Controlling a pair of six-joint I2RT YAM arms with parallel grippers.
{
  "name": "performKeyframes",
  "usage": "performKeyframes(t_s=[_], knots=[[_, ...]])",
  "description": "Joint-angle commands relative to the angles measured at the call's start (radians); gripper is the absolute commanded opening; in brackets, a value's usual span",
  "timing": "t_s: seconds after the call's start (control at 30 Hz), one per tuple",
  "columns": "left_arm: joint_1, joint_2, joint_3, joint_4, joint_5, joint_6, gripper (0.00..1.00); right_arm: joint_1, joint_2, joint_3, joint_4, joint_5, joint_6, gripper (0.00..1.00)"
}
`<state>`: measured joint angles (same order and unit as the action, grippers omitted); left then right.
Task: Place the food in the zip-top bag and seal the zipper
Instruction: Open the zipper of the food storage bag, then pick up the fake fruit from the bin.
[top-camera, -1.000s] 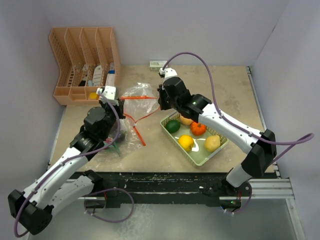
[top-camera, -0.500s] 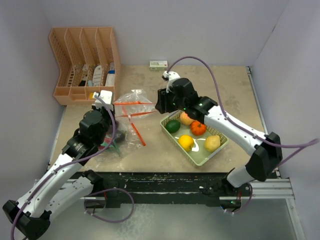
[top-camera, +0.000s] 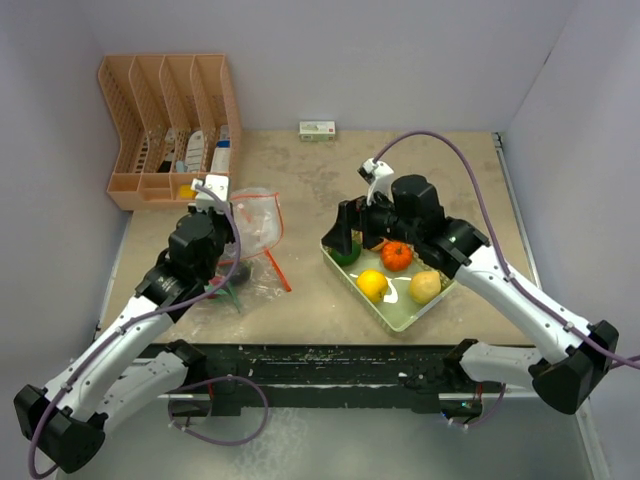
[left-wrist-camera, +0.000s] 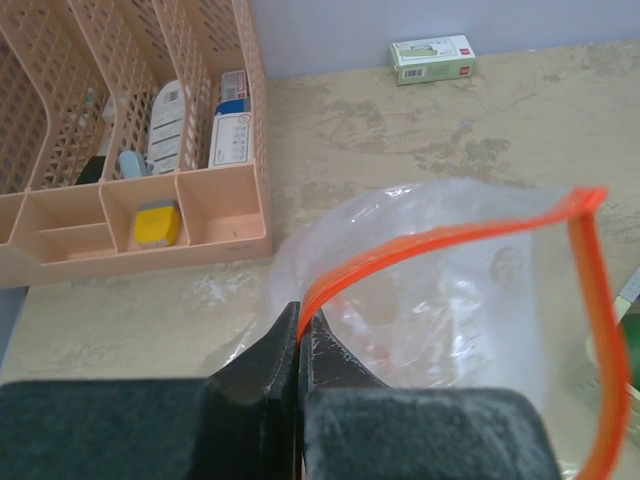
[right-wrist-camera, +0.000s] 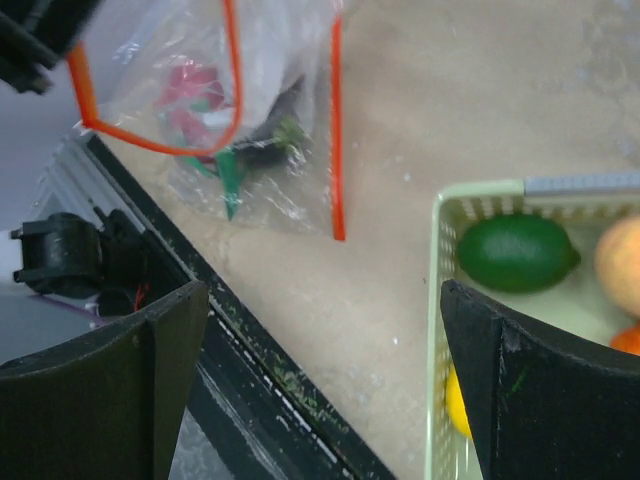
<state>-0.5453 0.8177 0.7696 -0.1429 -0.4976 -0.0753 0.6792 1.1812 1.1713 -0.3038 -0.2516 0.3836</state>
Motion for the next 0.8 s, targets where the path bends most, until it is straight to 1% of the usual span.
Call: performKeyframes(t_s=[0.0, 0.03, 0.07, 0.13, 0.23, 0.37, 0.47, 0.6, 0.77], knots=[[0.004, 0.022, -0.009, 0.094, 0.039, -0.034, 0.0, -0.015, 0.001, -0.01, -0.174, 0.217, 0.149, 0.99], [0.005, 0.027, -0.005, 0.093, 0.048, -0.039, 0.0, -0.021, 0.015, -0.011, -0.232, 0.316, 0.19, 0.99], [0.004, 0.03, -0.004, 0.094, 0.062, -0.043, 0.0, -0.029, 0.03, -0.016, -0.27, 0.366, 0.216, 0.99], [0.005, 0.041, -0.008, 0.103, 0.091, -0.054, 0.0, -0.044, 0.065, -0.031, -0.325, 0.401, 0.247, 1.0], [0.004, 0.058, -0.029, 0.13, 0.124, -0.07, 0.0, -0.049, 0.111, -0.059, -0.387, 0.471, 0.34, 1.0], [0.004, 0.067, -0.055, 0.169, 0.145, -0.073, 0.0, -0.05, 0.119, -0.133, -0.387, 0.478, 0.439, 1.0], [0.004, 0.056, -0.072, 0.189, 0.149, -0.07, 0.0, -0.051, 0.129, -0.188, -0.365, 0.467, 0.477, 0.99], [0.004, 0.038, -0.082, 0.195, 0.146, -0.061, 0.0, -0.05, 0.179, -0.217, -0.343, 0.455, 0.502, 0.99], [0.004, 0.024, -0.096, 0.199, 0.176, -0.075, 0.0, -0.05, 0.266, -0.263, -0.23, 0.416, 0.493, 1.0]])
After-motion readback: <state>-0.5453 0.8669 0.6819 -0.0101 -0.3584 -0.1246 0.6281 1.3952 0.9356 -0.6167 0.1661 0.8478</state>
